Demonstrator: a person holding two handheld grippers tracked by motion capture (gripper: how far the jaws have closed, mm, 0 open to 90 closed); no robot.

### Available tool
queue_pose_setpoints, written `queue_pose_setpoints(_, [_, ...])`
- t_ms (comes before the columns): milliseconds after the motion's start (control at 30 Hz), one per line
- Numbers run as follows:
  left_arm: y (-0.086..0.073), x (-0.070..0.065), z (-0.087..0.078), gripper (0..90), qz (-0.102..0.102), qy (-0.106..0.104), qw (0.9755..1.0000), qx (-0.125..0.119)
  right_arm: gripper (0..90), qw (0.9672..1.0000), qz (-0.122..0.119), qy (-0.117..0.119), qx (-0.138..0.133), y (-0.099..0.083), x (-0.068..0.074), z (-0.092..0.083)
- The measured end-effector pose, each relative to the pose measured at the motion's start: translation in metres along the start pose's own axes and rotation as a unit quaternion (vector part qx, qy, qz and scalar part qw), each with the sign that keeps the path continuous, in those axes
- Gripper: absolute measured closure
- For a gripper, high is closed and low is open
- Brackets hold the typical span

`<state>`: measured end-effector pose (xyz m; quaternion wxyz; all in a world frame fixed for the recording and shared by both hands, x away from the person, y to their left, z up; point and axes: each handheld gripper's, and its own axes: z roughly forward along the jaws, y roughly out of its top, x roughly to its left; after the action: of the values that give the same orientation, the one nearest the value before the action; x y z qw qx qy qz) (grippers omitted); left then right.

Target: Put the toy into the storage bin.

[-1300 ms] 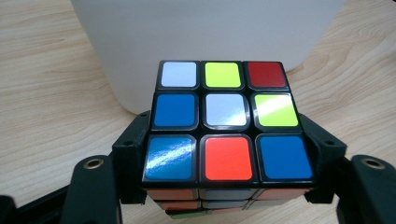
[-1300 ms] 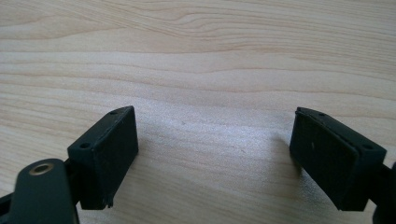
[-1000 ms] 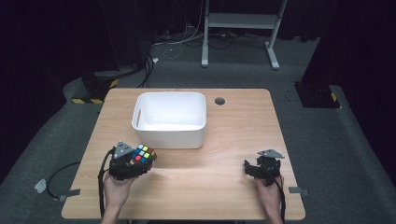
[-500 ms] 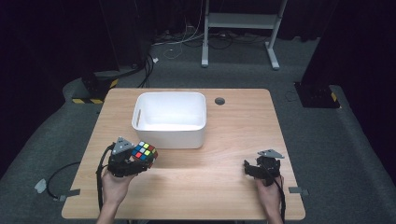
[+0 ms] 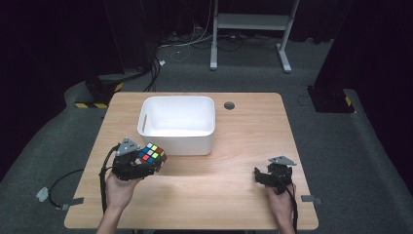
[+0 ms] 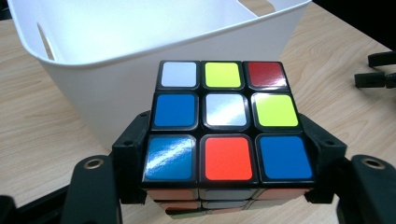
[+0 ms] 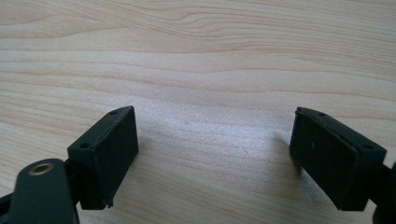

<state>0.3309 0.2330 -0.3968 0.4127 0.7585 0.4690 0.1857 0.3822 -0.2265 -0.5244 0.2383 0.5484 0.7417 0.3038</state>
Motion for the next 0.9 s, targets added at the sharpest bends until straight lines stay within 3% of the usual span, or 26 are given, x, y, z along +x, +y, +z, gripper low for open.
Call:
queue_pose_setpoints(400, [0.009,-0.005,-0.002,33.4,0.002,-0.014,0.9999,-0.006,15.1,1.0000,-0.001,0.000,0.000,0.000,0.000,0.000])
queue_pose_setpoints(900, [0.026,-0.009,-0.013,33.4,0.007,-0.014,0.9998,-0.009,15.1,1.0000,-0.001,0.000,0.000,0.000,0.000,0.000])
